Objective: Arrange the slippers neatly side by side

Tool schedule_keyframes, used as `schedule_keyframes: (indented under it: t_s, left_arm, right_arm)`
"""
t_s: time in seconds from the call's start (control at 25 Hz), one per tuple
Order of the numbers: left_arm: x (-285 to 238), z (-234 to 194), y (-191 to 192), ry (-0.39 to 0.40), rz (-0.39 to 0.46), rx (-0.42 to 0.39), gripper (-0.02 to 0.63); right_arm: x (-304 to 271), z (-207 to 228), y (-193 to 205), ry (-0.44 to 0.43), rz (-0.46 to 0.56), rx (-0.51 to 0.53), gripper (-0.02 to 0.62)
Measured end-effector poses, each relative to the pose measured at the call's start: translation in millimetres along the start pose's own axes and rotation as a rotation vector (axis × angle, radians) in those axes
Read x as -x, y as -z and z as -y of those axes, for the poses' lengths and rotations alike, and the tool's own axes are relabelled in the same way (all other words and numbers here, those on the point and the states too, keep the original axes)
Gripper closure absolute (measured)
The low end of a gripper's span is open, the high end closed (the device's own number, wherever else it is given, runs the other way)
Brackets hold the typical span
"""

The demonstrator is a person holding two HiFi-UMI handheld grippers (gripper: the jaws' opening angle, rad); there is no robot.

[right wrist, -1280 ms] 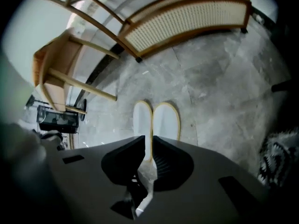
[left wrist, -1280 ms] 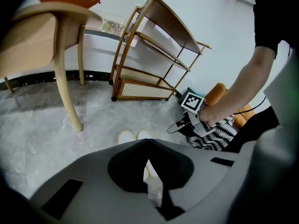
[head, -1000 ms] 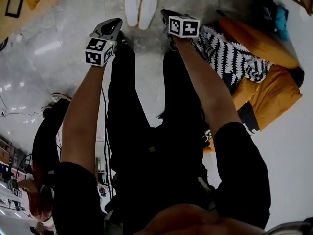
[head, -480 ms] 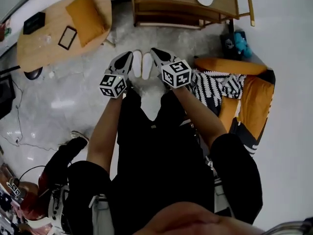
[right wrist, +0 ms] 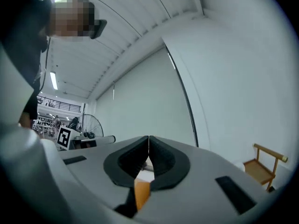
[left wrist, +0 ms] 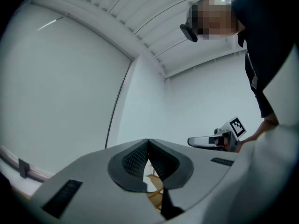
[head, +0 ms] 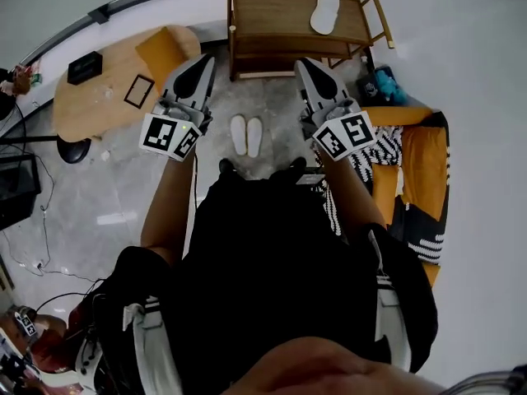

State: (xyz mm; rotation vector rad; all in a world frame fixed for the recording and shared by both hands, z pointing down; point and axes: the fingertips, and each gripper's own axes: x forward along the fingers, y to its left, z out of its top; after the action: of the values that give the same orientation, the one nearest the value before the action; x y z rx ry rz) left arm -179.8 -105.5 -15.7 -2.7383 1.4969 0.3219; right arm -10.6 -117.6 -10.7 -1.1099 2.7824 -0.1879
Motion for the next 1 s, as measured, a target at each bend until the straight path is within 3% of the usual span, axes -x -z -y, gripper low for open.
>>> schedule_keyframes:
  t_s: [0.2,0.44,0.68,0.84,1.0]
  left_arm:
    - [26.3,8.8,-55.0,0.017,0.099,-0.026,0.591]
    - [56.6,46.3,-47.0,0.038,0.088,-0.035,0.591]
    - [98.0,98.4,-40.9,-0.081,0.073,-0.052,0.591]
    - [126.0,132.0,-29.7,-0.197,0.037,-0.095,0.589]
    - [150.8,174.1,-15.1,-0.266,-0.009,-0.097,0.59]
  right_arm:
    - [40.6,-15.4,-30.8,0.03,0.094,0.045,0.563]
    - [88.7,-9.7,-38.7,0.057,0.138,0.027,0.563]
    - [143.5,-3.0,-26.3,0.049,0.098,-0.007,0.563]
    - [183.2,-9.8,-30.1,0.023,0.091,0.022,0.563]
    - [229.7,-12.4,-23.8,0.057,0.067,0.069,0.563]
